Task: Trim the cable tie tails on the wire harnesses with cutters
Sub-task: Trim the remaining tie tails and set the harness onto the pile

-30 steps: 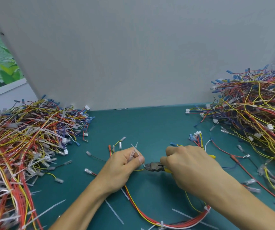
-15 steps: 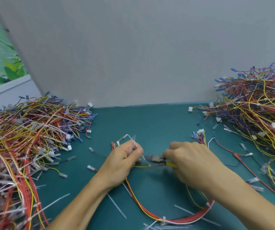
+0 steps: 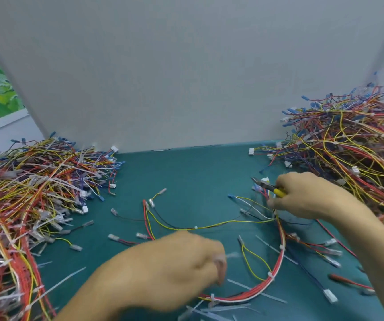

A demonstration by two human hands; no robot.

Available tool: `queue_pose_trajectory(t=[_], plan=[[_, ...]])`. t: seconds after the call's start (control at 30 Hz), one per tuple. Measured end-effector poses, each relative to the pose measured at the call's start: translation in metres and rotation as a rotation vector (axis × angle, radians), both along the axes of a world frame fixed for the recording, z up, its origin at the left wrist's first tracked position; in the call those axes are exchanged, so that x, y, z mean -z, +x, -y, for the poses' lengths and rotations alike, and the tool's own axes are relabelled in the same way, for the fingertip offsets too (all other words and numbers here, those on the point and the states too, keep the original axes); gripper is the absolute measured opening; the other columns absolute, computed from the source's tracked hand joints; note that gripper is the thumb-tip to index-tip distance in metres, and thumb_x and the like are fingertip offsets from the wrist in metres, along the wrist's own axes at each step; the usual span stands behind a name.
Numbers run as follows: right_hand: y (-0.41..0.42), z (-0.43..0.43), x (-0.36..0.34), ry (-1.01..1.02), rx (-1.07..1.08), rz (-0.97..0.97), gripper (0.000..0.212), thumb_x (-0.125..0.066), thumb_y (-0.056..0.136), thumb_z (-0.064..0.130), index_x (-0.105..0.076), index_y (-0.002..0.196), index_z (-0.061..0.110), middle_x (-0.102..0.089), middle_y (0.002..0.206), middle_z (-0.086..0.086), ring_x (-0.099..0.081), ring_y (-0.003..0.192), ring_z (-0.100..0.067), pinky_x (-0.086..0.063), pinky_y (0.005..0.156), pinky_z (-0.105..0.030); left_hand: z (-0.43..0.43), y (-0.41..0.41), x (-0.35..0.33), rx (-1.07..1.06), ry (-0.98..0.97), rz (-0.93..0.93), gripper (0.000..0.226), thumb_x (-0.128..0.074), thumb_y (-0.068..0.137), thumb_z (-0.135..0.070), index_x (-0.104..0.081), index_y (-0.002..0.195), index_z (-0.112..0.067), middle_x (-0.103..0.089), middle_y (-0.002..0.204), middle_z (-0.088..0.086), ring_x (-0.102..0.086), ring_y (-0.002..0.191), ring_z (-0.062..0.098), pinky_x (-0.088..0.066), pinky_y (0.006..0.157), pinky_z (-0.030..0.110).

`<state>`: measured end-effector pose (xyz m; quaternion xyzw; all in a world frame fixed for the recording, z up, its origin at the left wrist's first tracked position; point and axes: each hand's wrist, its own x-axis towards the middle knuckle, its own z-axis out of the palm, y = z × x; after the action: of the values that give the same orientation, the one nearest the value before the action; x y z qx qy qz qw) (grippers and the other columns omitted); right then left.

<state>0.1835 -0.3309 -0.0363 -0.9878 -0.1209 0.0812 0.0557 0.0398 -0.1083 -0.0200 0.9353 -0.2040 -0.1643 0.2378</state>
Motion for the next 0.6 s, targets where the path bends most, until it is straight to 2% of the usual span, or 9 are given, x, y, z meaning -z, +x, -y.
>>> queue_pose_trajectory(t=[0.1, 0.17, 0.23, 0.3, 0.37, 0.4, 0.47, 0.53, 0.6], plan=[[0.001, -0.001, 0.005, 0.013, -0.003, -0.040, 0.030, -0.063, 0.084, 0.049, -0.048, 0.080, 0.023, -0.057, 0.092, -0.005, -0.054, 0.087, -0.026, -0.035, 0.059, -0.030, 0.021, -0.002, 0.019, 0.021, 0.157, -0.028, 0.017, -0.038, 0.092, -0.040, -0.050, 0.094, -0.028, -0.060, 0.094, -0.005, -0.057, 0.093, 0.018, -0.051, 0.083, 0.038], [0.000, -0.004, 0.008, 0.034, 0.003, -0.074, 0.029, -0.066, 0.080, 0.047, -0.052, 0.082, 0.022, -0.057, 0.090, -0.004, -0.057, 0.085, -0.025, -0.039, 0.060, -0.030, 0.031, 0.001, 0.038, 0.055, 0.285, -0.136, 0.012, -0.045, 0.090, -0.039, -0.050, 0.094, -0.029, -0.061, 0.106, -0.006, -0.058, 0.103, 0.020, -0.050, 0.088, 0.042], [-0.001, -0.007, 0.011, 0.044, 0.016, -0.095, 0.030, -0.068, 0.077, 0.046, -0.055, 0.086, 0.021, -0.058, 0.091, -0.005, -0.058, 0.085, -0.027, -0.045, 0.067, -0.033, 0.027, 0.001, 0.043, 0.080, 0.302, -0.149, 0.019, -0.054, 0.085, -0.041, -0.049, 0.103, -0.039, -0.057, 0.108, -0.017, -0.056, 0.106, 0.011, -0.049, 0.091, 0.043], [-0.001, -0.008, 0.012, 0.045, 0.032, -0.095, 0.029, -0.069, 0.075, 0.043, -0.056, 0.085, 0.019, -0.057, 0.090, -0.006, -0.059, 0.083, -0.027, -0.049, 0.071, -0.035, 0.016, -0.003, 0.032, 0.073, 0.166, -0.057, 0.038, -0.053, 0.075, -0.063, -0.044, 0.111, -0.056, -0.053, 0.100, -0.027, -0.054, 0.098, -0.005, -0.051, 0.088, 0.038], [0.000, -0.008, 0.013, 0.049, 0.037, -0.097, 0.027, -0.070, 0.075, 0.039, -0.057, 0.086, 0.018, -0.059, 0.090, -0.007, -0.060, 0.083, -0.027, -0.050, 0.071, -0.034, 0.001, -0.008, 0.016, 0.047, 0.059, -0.061, 0.050, -0.045, 0.066, -0.081, -0.044, 0.112, -0.060, -0.052, 0.100, -0.036, -0.053, 0.092, -0.016, -0.051, 0.087, 0.031], [0.001, -0.008, 0.013, 0.054, 0.037, -0.102, 0.026, -0.071, 0.074, 0.038, -0.058, 0.086, 0.017, -0.060, 0.090, -0.007, -0.061, 0.083, -0.027, -0.051, 0.071, -0.033, -0.001, -0.004, 0.011, 0.014, 0.031, -0.077, 0.051, -0.044, 0.067, -0.082, -0.045, 0.113, -0.059, -0.052, 0.105, -0.037, -0.052, 0.094, -0.018, -0.050, 0.089, 0.027], [0.002, -0.007, 0.013, 0.070, 0.036, -0.113, 0.024, -0.073, 0.074, 0.034, -0.060, 0.084, 0.016, -0.064, 0.086, -0.007, -0.062, 0.080, -0.026, -0.051, 0.069, -0.032, -0.010, 0.001, 0.002, -0.054, 0.043, -0.062, 0.042, -0.046, 0.076, -0.074, -0.050, 0.112, -0.053, -0.054, 0.107, -0.032, -0.052, 0.097, -0.016, -0.046, 0.088, 0.020], [0.003, -0.006, 0.012, 0.096, 0.031, -0.123, 0.022, -0.074, 0.074, 0.030, -0.062, 0.084, 0.014, -0.066, 0.079, -0.007, -0.064, 0.073, -0.023, -0.050, 0.063, -0.029, -0.021, 0.007, -0.001, -0.153, 0.170, -0.006, 0.026, -0.050, 0.086, -0.060, -0.058, 0.103, -0.042, -0.060, 0.093, -0.024, -0.055, 0.086, -0.010, -0.045, 0.080, 0.019], [0.004, -0.005, 0.013, 0.137, 0.038, -0.143, 0.020, -0.075, 0.073, 0.025, -0.064, 0.083, 0.013, -0.069, 0.071, -0.007, -0.065, 0.062, -0.020, -0.051, 0.059, -0.028, -0.032, 0.011, 0.001, -0.287, 0.345, -0.020, 0.021, -0.056, 0.087, -0.053, -0.061, 0.089, -0.033, -0.062, 0.078, -0.015, -0.056, 0.074, -0.002, -0.048, 0.074, 0.025]])
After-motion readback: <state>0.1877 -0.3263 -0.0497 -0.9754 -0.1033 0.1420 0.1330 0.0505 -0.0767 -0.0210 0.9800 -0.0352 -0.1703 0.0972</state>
